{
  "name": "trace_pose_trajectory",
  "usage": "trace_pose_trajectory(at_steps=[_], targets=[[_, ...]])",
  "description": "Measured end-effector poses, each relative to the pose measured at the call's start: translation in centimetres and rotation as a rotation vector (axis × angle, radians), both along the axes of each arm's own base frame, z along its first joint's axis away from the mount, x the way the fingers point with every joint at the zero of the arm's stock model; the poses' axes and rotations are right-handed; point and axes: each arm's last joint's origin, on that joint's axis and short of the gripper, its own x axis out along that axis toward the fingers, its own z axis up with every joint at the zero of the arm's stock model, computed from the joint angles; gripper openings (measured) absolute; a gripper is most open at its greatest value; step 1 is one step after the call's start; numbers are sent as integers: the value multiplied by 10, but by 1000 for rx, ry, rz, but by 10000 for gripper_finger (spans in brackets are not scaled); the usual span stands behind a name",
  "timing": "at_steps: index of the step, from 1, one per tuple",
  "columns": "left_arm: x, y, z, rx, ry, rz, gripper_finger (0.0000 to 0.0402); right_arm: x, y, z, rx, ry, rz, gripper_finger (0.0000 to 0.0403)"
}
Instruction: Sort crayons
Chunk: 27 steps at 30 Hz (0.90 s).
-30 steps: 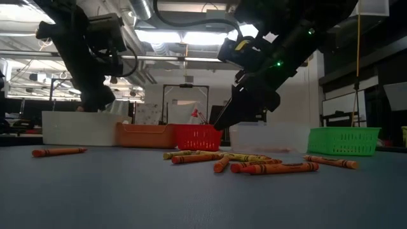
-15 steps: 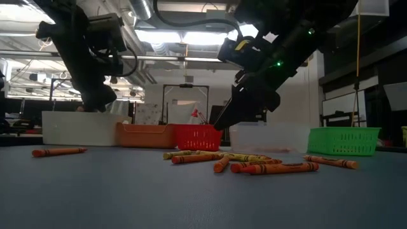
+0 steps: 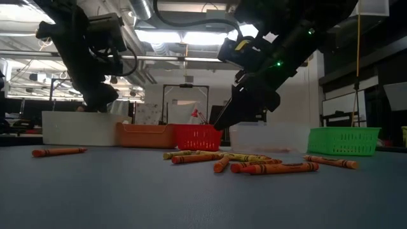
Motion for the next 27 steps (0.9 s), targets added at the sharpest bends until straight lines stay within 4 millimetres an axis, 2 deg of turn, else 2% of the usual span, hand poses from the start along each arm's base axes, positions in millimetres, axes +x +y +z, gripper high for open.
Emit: trace_pose_trajectory(at_steps=[5, 12, 27], targets=[[0, 0, 0, -1, -1, 0, 148, -2, 0, -2, 57, 13, -27, 156], [0, 0, 0, -1, -1, 0, 145, -11, 2, -10, 205, 135, -53, 156], [0, 0, 0, -1, -2, 1, 148, -20, 2, -16, 264, 232, -88, 156]])
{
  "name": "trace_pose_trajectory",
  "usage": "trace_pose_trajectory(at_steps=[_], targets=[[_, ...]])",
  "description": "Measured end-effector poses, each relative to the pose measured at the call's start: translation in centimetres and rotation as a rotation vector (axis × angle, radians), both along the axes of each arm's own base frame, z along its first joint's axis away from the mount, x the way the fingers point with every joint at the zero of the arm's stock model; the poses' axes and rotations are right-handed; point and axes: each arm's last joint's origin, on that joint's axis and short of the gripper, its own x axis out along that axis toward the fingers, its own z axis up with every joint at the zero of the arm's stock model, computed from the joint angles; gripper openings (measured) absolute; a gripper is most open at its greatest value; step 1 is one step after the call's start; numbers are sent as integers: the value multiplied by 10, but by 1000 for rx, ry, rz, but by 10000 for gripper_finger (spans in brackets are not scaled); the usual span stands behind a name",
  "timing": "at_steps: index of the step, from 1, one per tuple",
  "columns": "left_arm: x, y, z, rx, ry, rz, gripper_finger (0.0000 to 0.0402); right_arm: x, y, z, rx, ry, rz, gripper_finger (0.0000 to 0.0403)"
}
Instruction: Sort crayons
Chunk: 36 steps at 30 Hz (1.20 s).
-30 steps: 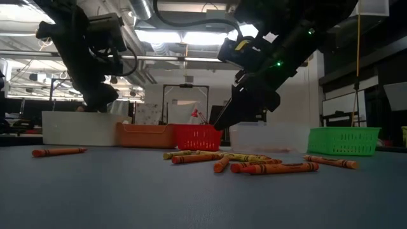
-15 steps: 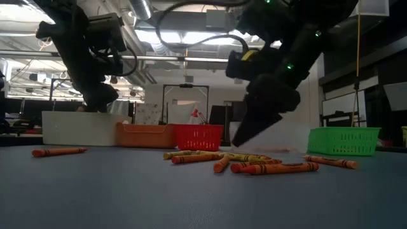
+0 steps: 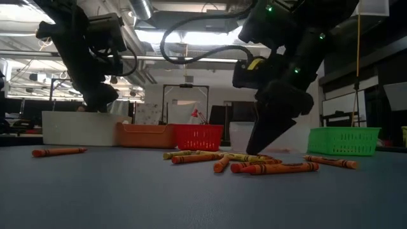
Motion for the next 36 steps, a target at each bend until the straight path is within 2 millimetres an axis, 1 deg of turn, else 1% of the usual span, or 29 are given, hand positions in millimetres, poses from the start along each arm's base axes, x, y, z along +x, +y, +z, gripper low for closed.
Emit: trace_pose_trajectory(at_steps=[7, 12, 15, 22, 28, 32, 36], targets=[[0, 0, 0, 0, 0, 0, 148, -6, -1, -7, 9, 16, 5, 156], [0, 0, 0, 0, 0, 0, 148, -6, -1, -8, 4, 16, 2, 153], [0, 0, 0, 0, 0, 0, 148, -6, -1, -8, 4, 17, 2, 135], [0, 0, 0, 0, 0, 0, 148, -7, -1, -8, 2, 22, 2, 64], [0, 0, 0, 0, 0, 0, 148, -7, -1, -8, -1, 23, 0, 20], [0, 0, 0, 0, 0, 0, 148, -7, -1, -8, -2, 23, 0, 9], [0, 0, 0, 0, 0, 0, 148, -7, -1, -8, -2, 22, 0, 17]])
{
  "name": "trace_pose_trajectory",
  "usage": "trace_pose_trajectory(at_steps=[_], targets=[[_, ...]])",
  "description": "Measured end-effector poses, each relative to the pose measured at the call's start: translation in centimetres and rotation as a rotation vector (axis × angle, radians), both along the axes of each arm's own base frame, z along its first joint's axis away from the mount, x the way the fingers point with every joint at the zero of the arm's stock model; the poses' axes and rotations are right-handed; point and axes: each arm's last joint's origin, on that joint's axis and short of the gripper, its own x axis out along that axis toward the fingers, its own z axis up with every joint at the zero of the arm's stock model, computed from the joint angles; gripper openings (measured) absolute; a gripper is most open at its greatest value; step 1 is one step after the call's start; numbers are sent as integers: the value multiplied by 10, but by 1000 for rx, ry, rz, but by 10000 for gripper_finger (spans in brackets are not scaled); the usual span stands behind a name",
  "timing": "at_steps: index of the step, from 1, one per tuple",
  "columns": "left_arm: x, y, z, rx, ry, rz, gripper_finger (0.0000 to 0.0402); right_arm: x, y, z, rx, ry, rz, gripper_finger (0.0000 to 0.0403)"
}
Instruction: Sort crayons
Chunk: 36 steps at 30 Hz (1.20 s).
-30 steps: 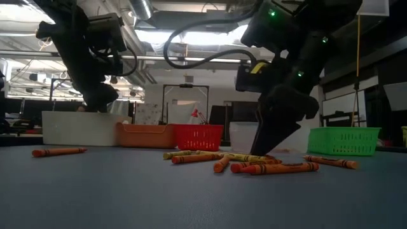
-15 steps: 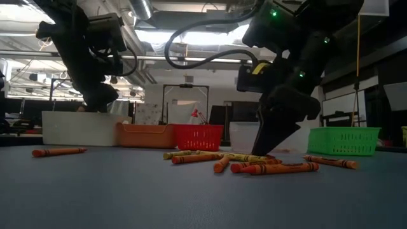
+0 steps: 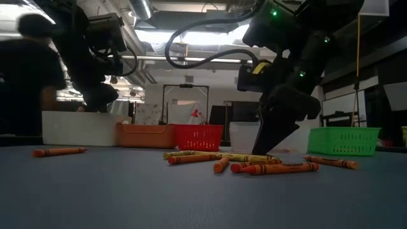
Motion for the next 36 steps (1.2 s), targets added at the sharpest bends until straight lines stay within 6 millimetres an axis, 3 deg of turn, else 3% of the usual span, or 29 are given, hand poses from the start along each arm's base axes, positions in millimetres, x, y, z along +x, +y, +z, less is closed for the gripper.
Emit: trace_pose_trajectory(at_steps=[8, 15, 21, 26, 36], targets=[[0, 0, 0, 0, 0, 0, 148, -4, -1, 7, -3, 6, 6, 14], [0, 0, 0, 1, -2, 0, 148, -19, -12, 42, -2, -17, -22, 17], [0, 0, 0, 1, -5, 0, 148, -45, -36, 77, -95, -2, -127, 18], [1, 0, 0, 1, -6, 0, 148, -73, -58, 102, -185, 12, -324, 18], [1, 0, 0, -6, -10, -3, 148, -128, -79, 116, -244, 204, -718, 19]])
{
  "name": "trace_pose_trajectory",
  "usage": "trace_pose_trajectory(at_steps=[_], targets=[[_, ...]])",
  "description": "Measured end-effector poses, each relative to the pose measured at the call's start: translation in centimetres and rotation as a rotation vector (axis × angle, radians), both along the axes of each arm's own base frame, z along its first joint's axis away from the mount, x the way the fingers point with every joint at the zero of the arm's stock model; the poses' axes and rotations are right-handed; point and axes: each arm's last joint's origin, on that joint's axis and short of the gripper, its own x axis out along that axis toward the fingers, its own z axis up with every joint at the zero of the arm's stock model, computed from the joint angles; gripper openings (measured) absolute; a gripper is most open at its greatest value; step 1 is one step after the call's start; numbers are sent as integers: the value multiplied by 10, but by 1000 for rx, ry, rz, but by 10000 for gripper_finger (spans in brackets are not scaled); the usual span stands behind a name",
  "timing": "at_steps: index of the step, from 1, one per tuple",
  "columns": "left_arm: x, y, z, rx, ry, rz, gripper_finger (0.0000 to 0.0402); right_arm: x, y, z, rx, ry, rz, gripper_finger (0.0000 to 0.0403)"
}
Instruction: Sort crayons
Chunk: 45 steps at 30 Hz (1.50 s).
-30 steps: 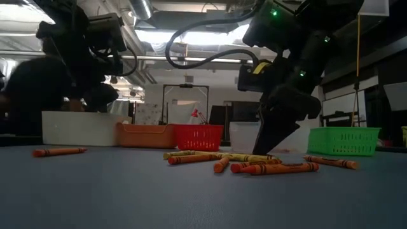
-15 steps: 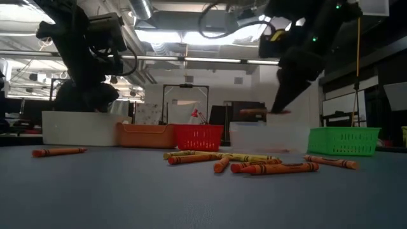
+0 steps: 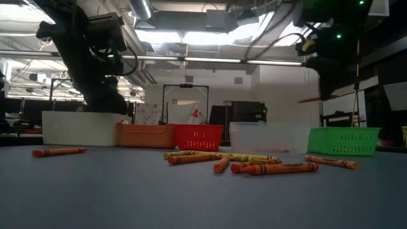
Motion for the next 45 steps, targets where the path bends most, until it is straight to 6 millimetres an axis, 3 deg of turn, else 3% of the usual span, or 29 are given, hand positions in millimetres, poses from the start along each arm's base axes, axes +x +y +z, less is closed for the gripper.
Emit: trace_pose_trajectory(at_steps=[5, 28, 39, 45], targets=[[0, 0, 0, -13, -3, -5, 148, -8, 0, -1, 12, 54, -65, 19], [0, 0, 0, -13, -3, -5, 148, -8, 0, -1, 15, 51, -63, 21], [0, 0, 0, -13, -15, 3, 148, -7, 0, -1, 15, 48, -62, 121], [3, 0, 1, -6, -54, 7, 148, -7, 0, -1, 15, 46, -62, 140]])
